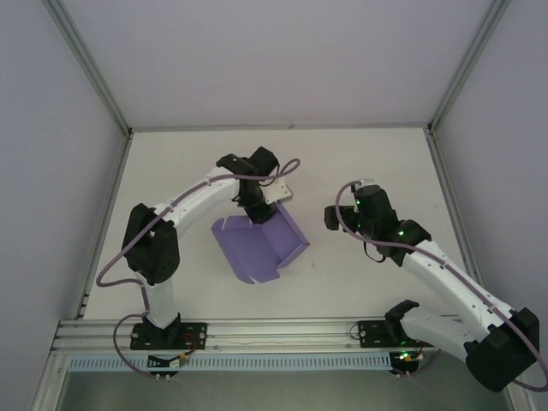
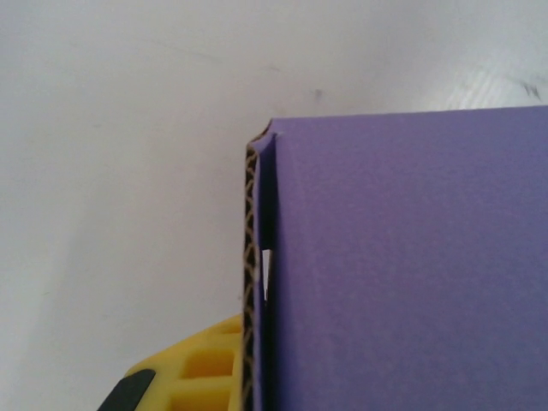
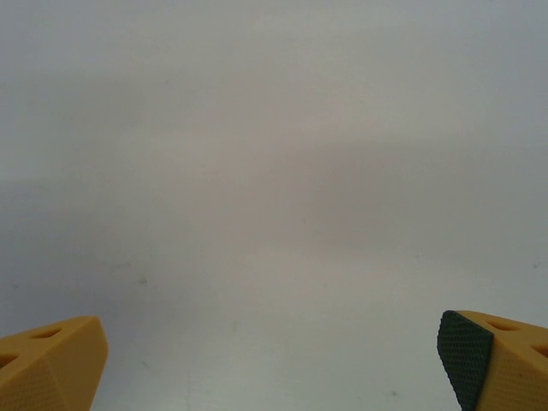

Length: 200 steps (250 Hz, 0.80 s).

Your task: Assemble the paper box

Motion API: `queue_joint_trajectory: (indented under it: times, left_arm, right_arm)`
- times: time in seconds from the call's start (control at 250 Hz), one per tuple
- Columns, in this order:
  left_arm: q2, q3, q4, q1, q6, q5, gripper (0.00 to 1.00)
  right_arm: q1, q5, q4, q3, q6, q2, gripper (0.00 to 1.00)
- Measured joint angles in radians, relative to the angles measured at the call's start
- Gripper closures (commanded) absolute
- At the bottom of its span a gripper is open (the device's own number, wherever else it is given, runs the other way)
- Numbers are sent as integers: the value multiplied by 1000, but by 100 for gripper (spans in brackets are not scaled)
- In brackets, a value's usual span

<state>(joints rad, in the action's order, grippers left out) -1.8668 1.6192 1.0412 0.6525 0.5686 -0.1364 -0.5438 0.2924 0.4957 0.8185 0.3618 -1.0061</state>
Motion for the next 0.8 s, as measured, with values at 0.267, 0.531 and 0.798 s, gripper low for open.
queue_joint_trajectory:
  times: [0.267,0.531,0.798]
  left_arm:
    - [-172,77,72,92,14,182,100]
    - [-315,138,77,155,-66,361,100]
    - [-403,177,58,237,-231,632,100]
  right_arm:
    - [55,10,23,-3,12,-26,0]
    - [96,14,21,-36,23,-21,0]
    - [133,-6,17,-79,24,1,0]
